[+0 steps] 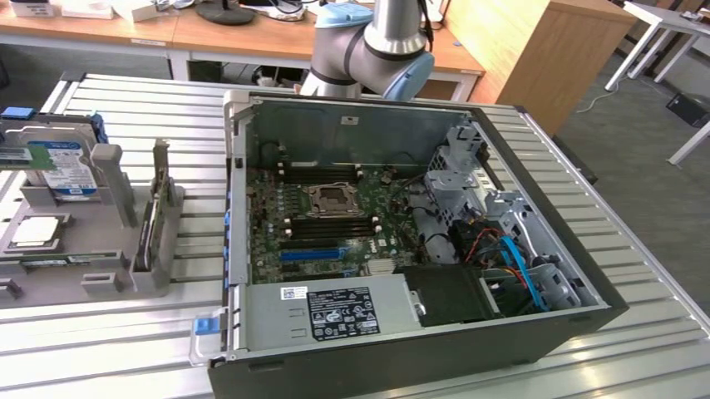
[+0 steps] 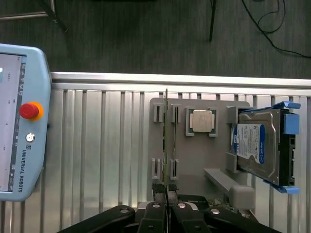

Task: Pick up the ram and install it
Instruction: 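Pick up the ram and move it above insertion slot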

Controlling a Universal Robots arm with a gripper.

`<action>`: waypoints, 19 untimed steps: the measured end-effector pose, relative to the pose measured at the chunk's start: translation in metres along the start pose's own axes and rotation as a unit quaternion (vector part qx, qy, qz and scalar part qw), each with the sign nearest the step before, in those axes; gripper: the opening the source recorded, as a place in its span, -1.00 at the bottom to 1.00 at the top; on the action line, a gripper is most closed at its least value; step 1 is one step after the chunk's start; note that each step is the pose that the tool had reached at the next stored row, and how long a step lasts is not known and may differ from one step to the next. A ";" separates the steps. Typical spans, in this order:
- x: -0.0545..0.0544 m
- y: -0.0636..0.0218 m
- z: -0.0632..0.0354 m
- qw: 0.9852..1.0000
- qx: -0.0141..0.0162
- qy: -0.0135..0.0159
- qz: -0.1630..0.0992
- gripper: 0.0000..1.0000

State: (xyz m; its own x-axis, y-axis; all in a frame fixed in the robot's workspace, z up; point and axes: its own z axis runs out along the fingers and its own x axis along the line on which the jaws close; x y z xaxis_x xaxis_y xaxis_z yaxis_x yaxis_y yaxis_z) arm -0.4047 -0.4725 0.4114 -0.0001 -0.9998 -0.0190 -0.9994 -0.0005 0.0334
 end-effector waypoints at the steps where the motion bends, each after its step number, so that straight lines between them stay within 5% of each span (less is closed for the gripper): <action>1: 0.000 0.0000 0.0000 1.000 0.000 0.000 0.000 -0.76; 9: 0.000 -0.0021 -0.0004 1.000 0.000 0.000 0.000 -0.76; 19: 0.000 -0.0265 -0.0010 1.000 0.000 0.000 0.000 -0.76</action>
State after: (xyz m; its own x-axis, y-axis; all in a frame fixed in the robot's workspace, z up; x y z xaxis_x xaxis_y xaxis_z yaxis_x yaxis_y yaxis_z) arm -0.3782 -0.4725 0.4115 -0.0001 -0.9998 -0.0189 -0.9994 -0.0005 0.0335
